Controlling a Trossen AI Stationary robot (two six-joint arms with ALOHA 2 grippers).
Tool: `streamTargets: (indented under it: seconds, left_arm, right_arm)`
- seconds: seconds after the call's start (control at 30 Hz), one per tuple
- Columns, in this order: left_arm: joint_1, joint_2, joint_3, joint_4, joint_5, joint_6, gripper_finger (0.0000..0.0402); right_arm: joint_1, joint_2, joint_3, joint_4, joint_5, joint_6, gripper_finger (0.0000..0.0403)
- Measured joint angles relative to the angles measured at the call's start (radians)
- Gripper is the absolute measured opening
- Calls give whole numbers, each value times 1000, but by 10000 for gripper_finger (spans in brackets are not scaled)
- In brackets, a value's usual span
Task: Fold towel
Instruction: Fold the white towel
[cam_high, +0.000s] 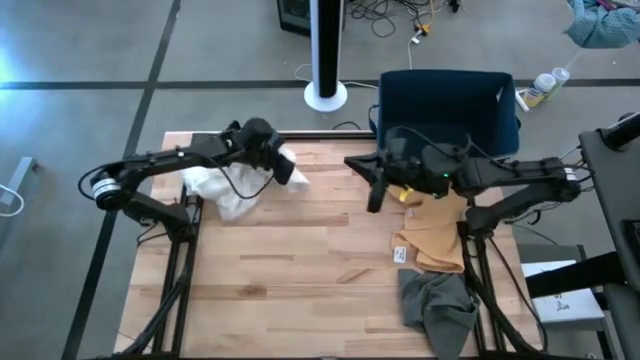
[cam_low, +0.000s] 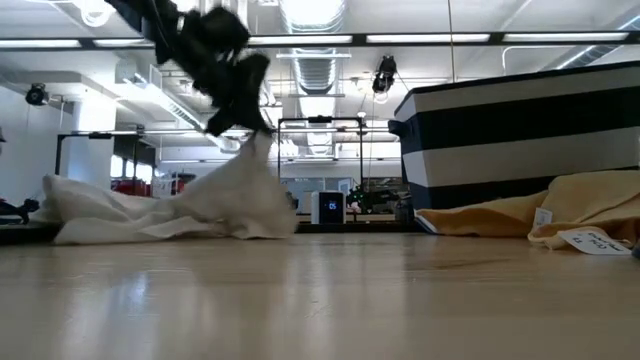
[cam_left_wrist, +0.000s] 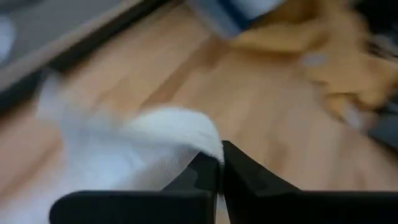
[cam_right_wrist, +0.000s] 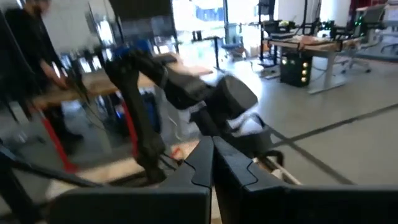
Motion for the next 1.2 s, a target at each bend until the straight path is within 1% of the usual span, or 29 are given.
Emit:
streamTargets:
  seconds: [0.1,0.17,0.23,0.3,0.37,0.43,0.5,0.6,0.67,0.77,0.87,0.97,1.13,1.2]
  left_arm:
    - [-60,-5,94,-1,92,99,2]
    - [-100,-5,149,0,165,111,2]
    - [-140,-5,196,-1,206,113,1]
    - [-184,-4,241,-5,209,115,1]
    - [-221,-4,288,-4,219,133,1]
    - [-255,-4,335,-7,260,155,1]
    - [-286,-4,381,0,315,160,1]
    - [-313,-3,448,-12,424,141,1]
    - [-317,-2,491,-22,500,99,0]
    - [-317,-3,533,-23,573,45,0]
    - [-326,-1,553,-27,580,5,0]
    - [-349,-1,571,-26,585,-13,0]
    - [-388,-1,581,-27,588,-25,0]
    - [-404,-1,581,-27,588,-32,0]
  right_arm:
    - [-6,68,156,-177,0,-35,4]
    - [-10,104,248,-301,-1,-42,15]
    - [-10,143,337,-404,-10,-62,30]
    - [-10,171,413,-515,-48,-85,50]
    - [-10,202,485,-589,-90,-94,73]
    - [-14,235,556,-684,-135,-92,97]
    - [-25,268,629,-737,-192,-82,122]
    - [-45,305,718,-790,-283,-79,155]
    - [-60,329,768,-789,-324,-93,174]
    - [-84,356,818,-797,-391,-120,196]
    - [-109,378,839,-793,-479,-105,211]
    - [-118,405,837,-740,-583,-75,220]
    - [-123,450,837,-716,-656,-75,230]
    - [-132,463,836,-687,-706,-69,233]
